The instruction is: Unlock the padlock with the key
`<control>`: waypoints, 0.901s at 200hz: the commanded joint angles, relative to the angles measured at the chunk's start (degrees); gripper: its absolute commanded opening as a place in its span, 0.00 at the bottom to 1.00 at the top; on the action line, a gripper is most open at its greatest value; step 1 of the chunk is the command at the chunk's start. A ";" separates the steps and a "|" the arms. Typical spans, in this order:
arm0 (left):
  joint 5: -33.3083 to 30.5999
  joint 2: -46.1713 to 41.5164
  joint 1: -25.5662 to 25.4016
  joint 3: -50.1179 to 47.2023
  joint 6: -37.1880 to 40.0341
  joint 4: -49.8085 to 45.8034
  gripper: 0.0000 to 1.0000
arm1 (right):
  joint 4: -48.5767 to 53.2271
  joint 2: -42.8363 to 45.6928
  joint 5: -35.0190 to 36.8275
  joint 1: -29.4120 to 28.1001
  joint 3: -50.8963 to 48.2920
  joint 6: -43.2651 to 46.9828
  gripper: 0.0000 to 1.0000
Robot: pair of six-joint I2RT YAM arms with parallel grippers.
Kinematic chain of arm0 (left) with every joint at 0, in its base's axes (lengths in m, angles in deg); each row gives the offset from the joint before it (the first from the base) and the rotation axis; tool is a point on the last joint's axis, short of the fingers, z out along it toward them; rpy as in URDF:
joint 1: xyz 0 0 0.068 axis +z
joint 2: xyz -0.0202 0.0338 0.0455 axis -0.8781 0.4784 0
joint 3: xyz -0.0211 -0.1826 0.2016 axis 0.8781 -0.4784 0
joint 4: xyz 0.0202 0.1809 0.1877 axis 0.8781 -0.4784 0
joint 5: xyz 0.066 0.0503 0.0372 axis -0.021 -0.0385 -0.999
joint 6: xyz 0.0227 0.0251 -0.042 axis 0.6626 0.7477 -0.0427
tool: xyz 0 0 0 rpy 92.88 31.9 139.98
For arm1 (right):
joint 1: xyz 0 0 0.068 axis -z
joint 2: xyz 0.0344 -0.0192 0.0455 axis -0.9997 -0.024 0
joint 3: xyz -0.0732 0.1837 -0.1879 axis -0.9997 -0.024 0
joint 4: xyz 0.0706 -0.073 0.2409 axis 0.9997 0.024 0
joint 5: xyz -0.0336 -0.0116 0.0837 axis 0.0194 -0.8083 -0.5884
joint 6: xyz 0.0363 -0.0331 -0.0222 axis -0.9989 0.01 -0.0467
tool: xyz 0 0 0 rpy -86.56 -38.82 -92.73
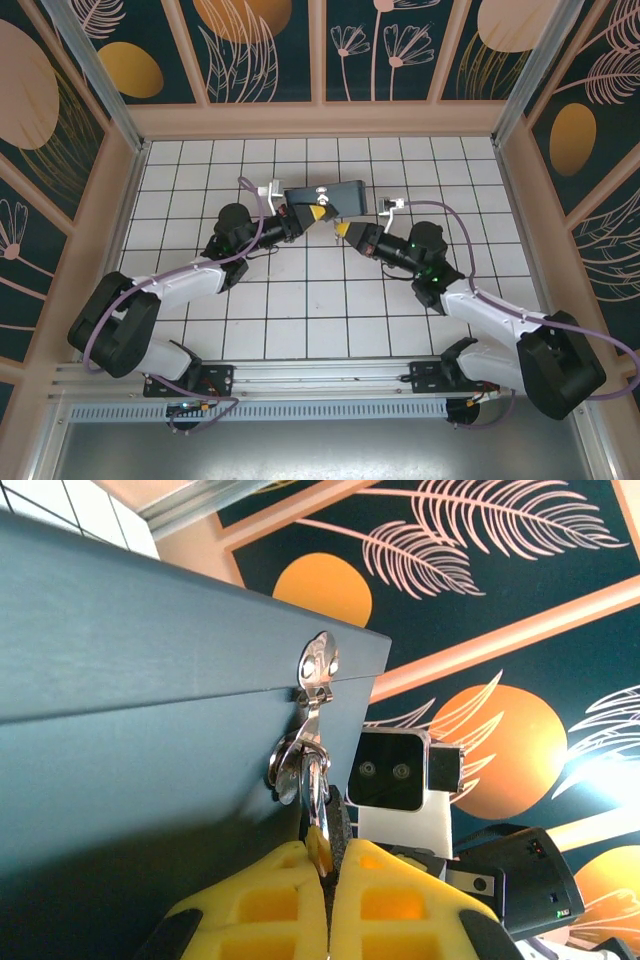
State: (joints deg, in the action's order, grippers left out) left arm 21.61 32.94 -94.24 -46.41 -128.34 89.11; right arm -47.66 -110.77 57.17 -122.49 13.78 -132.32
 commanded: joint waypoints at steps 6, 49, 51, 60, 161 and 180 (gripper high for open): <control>2.08 -0.81 -1.19 0.50 1.76 -1.93 0.00 | -6.14 0.03 0.68 -1.92 5.59 3.32 0.00; -0.29 -1.38 -1.08 1.44 2.29 -6.30 0.00 | 2.92 4.97 7.38 -3.68 5.62 8.67 0.00; -0.25 -1.25 -1.03 1.47 2.19 -6.19 0.00 | 3.10 5.19 7.61 -3.78 5.56 8.80 0.00; 0.39 -0.68 -1.10 1.49 1.72 -5.09 0.00 | 3.82 5.69 7.98 -4.24 5.54 9.87 0.00; 1.65 0.16 -1.15 0.34 -1.85 -1.36 0.00 | -5.82 4.38 8.78 -4.96 2.98 13.59 0.00; 1.36 -0.34 -1.18 0.67 -1.12 -3.20 0.00 | 3.29 5.13 11.24 -5.21 5.67 20.03 0.00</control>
State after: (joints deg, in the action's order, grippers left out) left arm 20.87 32.13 -94.37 -45.78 -130.29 87.54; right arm -43.70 -107.93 65.78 -126.25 14.13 -121.99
